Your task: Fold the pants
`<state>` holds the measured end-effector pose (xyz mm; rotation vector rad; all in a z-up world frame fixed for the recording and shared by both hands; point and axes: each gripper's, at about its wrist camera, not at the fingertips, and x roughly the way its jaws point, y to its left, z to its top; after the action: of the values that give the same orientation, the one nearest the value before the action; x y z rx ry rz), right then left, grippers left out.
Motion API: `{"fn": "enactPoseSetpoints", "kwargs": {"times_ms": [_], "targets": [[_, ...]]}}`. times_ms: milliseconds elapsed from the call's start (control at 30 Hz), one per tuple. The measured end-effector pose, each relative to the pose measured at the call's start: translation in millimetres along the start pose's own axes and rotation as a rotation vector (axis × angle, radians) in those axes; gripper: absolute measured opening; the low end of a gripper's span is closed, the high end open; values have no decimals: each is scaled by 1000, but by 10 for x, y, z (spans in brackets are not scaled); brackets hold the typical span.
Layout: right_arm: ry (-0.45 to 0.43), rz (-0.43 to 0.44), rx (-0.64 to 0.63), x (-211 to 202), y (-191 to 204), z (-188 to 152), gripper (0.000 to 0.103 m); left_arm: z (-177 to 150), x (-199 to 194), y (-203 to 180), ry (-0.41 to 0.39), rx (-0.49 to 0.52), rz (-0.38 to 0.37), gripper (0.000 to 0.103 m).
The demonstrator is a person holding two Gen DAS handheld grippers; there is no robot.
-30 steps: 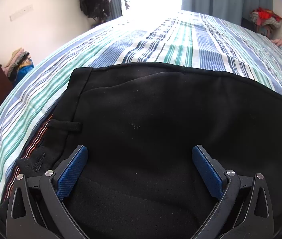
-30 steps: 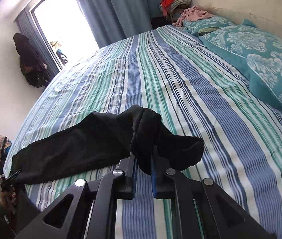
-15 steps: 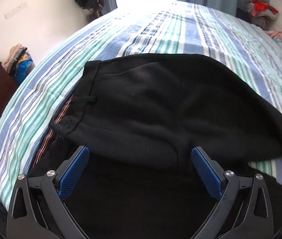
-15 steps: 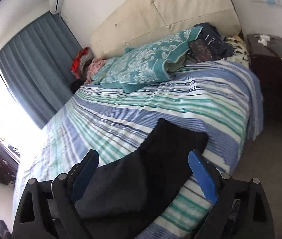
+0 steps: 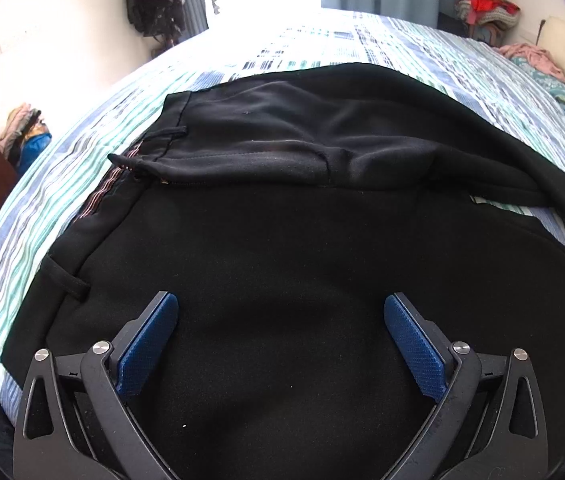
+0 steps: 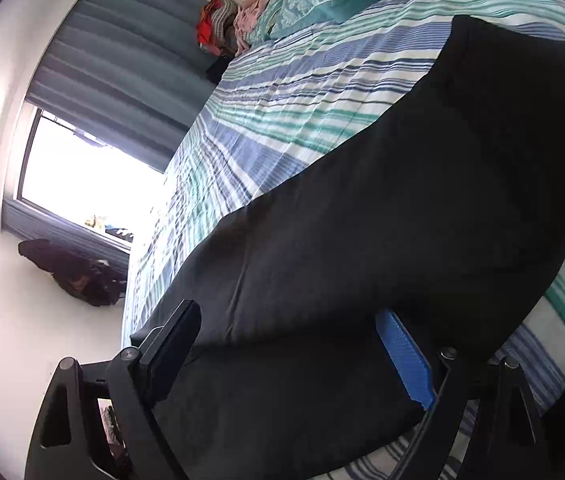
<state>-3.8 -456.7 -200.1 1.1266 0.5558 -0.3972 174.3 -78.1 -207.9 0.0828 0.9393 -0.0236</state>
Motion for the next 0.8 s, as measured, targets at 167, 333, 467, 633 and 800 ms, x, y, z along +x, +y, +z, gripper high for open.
{"fn": "enactPoseSetpoints", "kwargs": {"times_ms": [167, 333, 467, 633, 800], "targets": [[-80, -29, 59, 30, -106, 152, 89, -42, -17, -6, -27, 4, 9, 103], [-80, -153, 4, 73, -133, 285, 7, -42, -17, -4, -30, 4, 11, 103], [-101, -155, 2, -43, -155, 287, 6, -27, 10, 15, -23, -1, 4, 103], [-182, -94, -111, -304, 91, 347, 6, 26, -32, 33, 50, -24, -3, 103], [-216, -16, -170, -450, 230, 362, 6, 348, -124, 104, 149, -70, -148, 102]]}}
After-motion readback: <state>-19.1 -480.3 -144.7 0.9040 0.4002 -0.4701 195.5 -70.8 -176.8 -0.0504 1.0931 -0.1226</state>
